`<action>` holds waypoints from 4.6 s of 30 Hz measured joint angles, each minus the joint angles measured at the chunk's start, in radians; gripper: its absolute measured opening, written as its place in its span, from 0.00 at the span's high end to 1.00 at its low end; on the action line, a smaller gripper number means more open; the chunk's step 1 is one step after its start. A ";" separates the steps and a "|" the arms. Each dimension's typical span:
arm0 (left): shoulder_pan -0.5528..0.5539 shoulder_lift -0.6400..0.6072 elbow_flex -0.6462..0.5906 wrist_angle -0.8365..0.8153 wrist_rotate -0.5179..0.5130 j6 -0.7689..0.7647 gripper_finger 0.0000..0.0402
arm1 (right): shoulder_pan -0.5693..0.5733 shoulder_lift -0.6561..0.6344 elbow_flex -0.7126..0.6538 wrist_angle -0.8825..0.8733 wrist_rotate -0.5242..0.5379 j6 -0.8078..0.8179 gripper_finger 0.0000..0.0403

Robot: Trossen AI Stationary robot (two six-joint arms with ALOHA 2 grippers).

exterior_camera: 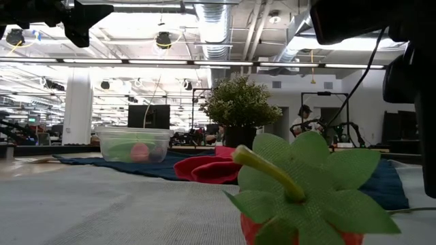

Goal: Pick and placing Produce into tupperware
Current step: Put the bottom red cherry into the transparent bin

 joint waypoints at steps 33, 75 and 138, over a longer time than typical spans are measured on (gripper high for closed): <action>0.000 0.003 0.000 0.000 0.001 -0.006 0.45 | -0.014 0.063 0.005 0.067 -0.083 -0.016 0.81; 0.000 0.005 0.000 0.000 0.000 -0.012 0.45 | -0.046 0.045 0.059 0.039 -0.165 -0.112 0.79; 0.000 0.005 0.000 0.000 0.000 -0.021 0.45 | -0.051 0.048 0.148 -0.185 -0.113 -0.034 0.62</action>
